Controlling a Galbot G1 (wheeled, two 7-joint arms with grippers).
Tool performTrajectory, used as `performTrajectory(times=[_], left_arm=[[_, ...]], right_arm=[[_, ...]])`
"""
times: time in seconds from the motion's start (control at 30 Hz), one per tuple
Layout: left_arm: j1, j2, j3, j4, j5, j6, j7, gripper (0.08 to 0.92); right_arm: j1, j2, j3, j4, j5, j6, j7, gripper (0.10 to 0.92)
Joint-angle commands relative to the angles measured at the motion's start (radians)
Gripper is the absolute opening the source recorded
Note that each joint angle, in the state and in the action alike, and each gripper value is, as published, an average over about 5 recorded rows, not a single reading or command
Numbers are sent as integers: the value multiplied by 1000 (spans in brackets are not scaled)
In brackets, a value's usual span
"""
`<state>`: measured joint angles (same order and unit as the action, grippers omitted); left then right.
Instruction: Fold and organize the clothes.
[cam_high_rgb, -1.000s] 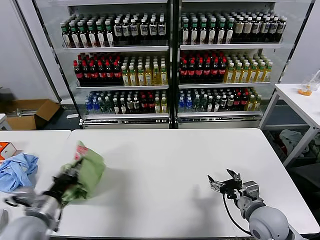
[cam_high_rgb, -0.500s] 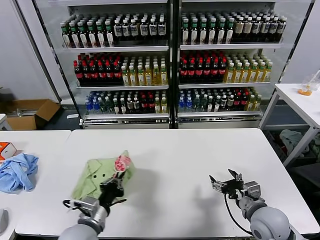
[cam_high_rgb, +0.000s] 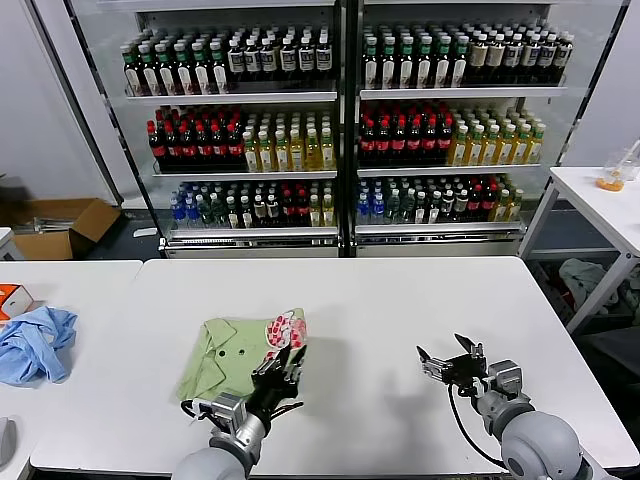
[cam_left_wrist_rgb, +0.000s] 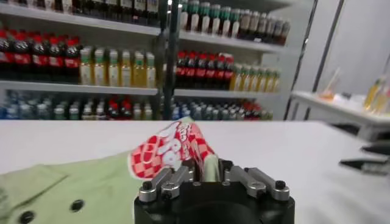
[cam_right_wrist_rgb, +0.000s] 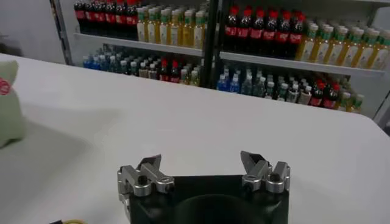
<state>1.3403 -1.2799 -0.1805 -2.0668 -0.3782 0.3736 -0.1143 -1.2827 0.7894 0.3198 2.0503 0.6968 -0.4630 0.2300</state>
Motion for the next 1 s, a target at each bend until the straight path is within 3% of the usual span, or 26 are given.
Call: performTrajectory(times=[0.03, 0.27, 0.53, 0.77, 1.0], left_arm=[[17, -48, 52, -18, -214, -112, 42, 375], [100, -54, -91, -89, -280, -159, 21, 574], [176, 2, -345, -66, -229, -205, -46, 792], [225, 7, -416, -85, -236, -216, -60, 822], [237, -1, -419, -74, -232, -222, -68, 823]], right_arm=[[3, 2, -3, 9, 6, 8, -3, 823], [38, 52, -52, 27, 47, 12, -4, 823], [207, 211, -269, -13, 92, -21, 24, 823], [358, 381, -443, -147, 114, -36, 83, 823], [364, 476, -482, -185, 134, -70, 114, 823]])
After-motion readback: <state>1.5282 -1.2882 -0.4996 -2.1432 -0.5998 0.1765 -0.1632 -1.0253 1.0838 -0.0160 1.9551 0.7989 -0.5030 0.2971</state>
